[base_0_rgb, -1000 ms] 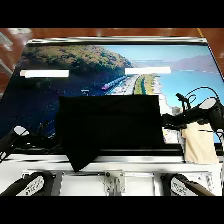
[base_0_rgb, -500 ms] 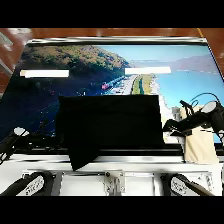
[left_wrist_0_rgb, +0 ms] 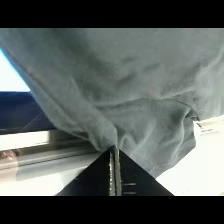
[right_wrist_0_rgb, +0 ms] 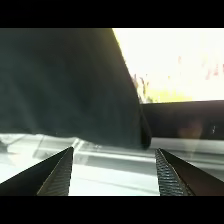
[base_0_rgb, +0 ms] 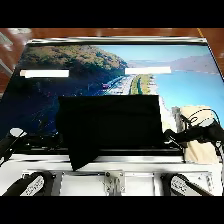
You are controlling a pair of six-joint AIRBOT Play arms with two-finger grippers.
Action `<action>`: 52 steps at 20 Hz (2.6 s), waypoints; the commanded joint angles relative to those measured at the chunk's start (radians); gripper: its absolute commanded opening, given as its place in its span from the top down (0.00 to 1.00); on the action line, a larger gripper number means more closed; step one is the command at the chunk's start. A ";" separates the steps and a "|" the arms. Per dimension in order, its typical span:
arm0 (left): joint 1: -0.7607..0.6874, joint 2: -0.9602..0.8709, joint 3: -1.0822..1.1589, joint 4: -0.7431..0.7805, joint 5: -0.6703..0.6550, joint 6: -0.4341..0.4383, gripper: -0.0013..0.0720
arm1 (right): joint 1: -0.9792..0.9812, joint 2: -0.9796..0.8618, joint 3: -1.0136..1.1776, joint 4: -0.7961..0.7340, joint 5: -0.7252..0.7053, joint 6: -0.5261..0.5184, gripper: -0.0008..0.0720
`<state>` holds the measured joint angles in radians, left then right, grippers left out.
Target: Fold the shirts.
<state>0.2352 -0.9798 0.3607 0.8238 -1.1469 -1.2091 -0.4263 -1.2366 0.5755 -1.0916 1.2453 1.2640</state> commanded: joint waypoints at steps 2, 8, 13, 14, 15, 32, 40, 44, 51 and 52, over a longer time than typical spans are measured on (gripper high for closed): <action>0.000 0.013 0.000 -0.002 -0.015 -0.008 0.93 | 0.053 -0.001 -0.031 0.019 -0.134 0.016 0.16; 0.001 0.017 0.019 -0.002 -0.013 -0.006 0.93 | 0.135 0.000 -0.025 0.022 -0.182 0.078 0.88; 0.002 0.052 0.165 -0.002 -0.010 0.101 0.93 | 0.135 0.090 0.084 0.122 -0.138 -0.073 0.89; 0.002 0.056 0.203 -0.002 0.001 0.101 0.93 | 0.135 0.106 0.114 0.144 -0.170 -0.072 0.89; 0.002 0.056 0.241 -0.002 0.018 0.101 0.94 | 0.135 0.109 0.148 0.174 -0.204 -0.071 0.89; -0.001 -0.264 0.436 -0.178 0.475 0.101 0.93 | 0.317 -0.288 0.482 0.245 -0.542 0.026 0.89; -0.035 -0.462 0.560 -0.181 0.460 0.101 0.62 | 0.322 -0.384 0.484 0.246 -0.619 0.036 0.15; -0.014 -0.459 0.598 -0.181 0.393 0.098 0.04 | 0.249 -0.370 0.526 0.227 -0.528 0.039 0.04; 0.006 -0.458 0.739 -0.181 0.171 0.098 0.07 | 0.179 -0.445 0.526 0.315 -0.388 0.134 0.04; 0.006 -0.458 0.746 -0.181 0.165 0.098 0.07 | 0.192 -0.458 0.526 0.329 -0.390 0.134 0.04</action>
<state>0.2382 -1.4372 1.0664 0.6434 -0.9073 -1.1107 -0.2394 -1.6630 1.1000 -0.8047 0.8215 1.3861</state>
